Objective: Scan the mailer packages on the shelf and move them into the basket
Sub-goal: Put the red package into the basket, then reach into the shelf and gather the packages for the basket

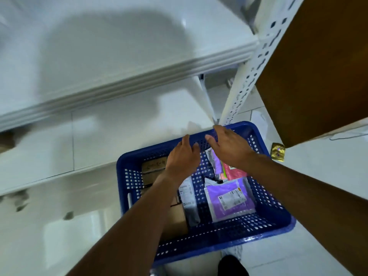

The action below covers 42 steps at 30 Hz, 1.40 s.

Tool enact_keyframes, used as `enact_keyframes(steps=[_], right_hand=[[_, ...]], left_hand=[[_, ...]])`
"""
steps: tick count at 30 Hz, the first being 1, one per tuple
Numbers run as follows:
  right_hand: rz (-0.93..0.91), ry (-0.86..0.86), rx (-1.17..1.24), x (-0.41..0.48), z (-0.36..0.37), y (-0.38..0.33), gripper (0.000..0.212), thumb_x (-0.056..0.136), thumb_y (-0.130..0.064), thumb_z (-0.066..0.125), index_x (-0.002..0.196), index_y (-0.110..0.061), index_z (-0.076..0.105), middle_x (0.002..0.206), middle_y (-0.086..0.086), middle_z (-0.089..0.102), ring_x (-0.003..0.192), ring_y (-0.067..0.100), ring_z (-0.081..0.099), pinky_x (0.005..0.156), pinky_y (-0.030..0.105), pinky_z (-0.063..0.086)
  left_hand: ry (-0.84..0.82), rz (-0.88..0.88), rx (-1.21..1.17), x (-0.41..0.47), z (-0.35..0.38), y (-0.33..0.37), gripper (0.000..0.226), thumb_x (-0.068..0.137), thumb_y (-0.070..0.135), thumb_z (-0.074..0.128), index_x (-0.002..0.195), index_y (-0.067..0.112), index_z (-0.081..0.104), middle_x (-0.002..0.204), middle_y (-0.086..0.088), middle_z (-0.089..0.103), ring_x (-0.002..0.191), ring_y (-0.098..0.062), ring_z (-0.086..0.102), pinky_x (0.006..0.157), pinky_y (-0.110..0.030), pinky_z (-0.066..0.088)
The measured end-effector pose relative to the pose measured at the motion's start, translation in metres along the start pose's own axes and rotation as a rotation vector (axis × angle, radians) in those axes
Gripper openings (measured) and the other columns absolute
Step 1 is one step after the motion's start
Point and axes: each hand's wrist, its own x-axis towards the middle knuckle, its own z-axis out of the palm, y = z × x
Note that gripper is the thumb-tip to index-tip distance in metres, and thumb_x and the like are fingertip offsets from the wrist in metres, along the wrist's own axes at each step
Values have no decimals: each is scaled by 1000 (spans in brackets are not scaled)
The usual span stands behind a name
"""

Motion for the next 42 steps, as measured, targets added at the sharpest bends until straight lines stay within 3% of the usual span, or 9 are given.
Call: enact_keyframes(steps=[6, 11, 17, 22, 27, 35, 38, 42], right_hand=[[-53, -51, 8, -40, -67, -84, 59, 103, -47, 39, 149, -11, 35, 152, 9, 44, 134, 28, 46, 108, 40, 39], [-107, -53, -36, -77, -135, -146, 53, 104, -43, 40, 146, -11, 41, 150, 7, 47, 131, 26, 49, 106, 33, 38], [-144, 13, -70, -114, -206, -219, 45, 103, -43, 42, 134, -12, 53, 136, 7, 60, 121, 27, 56, 98, 34, 43], [-202, 34, -118, -142, -254, -269, 45, 103, -46, 39, 131, -14, 55, 131, 5, 63, 116, 26, 57, 90, 32, 41], [-274, 114, -83, -172, -306, -325, 41, 102, -49, 39, 119, -18, 58, 117, -1, 65, 100, 23, 57, 81, 32, 41], [-414, 233, -77, -208, -370, -402, 39, 101, -50, 40, 101, -18, 61, 99, 3, 66, 90, 26, 58, 77, 36, 46], [-475, 249, -92, -220, -393, -431, 44, 101, -52, 38, 93, -18, 65, 95, 0, 70, 89, 25, 61, 79, 36, 49], [-618, 346, -102, -244, -421, -480, 48, 101, -50, 39, 87, -25, 76, 79, -9, 75, 84, 15, 67, 82, 36, 54]], left_hand=[[37, -28, -57, -71, -91, 2, 46, 106, 41, 32, 141, 15, 47, 136, -11, 58, 122, -29, 54, 102, -39, 42], [106, -9, -35, -133, -179, 9, 44, 107, 37, 32, 140, 13, 51, 140, -10, 57, 126, -32, 51, 108, -40, 38], [210, -22, -47, -193, -259, 23, 37, 105, 40, 27, 103, 18, 57, 112, -12, 67, 105, -32, 59, 87, -36, 41], [294, 14, -35, -233, -324, 46, 41, 105, 40, 30, 119, 16, 60, 114, -9, 69, 109, -33, 59, 90, -38, 44], [378, 53, -59, -274, -394, 72, 39, 103, 42, 31, 119, 21, 60, 98, -3, 70, 103, -28, 60, 88, -38, 47], [444, 103, 95, -333, -498, 109, 51, 108, 41, 21, 146, 17, 46, 149, -8, 49, 134, -32, 46, 113, -42, 31], [518, 95, 25, -351, -532, 115, 58, 107, 49, 21, 146, 16, 47, 151, -9, 48, 139, -31, 41, 116, -43, 27], [525, 172, 108, -377, -571, 128, 63, 105, 55, 19, 143, 17, 52, 145, -11, 53, 134, -34, 46, 112, -46, 34]])
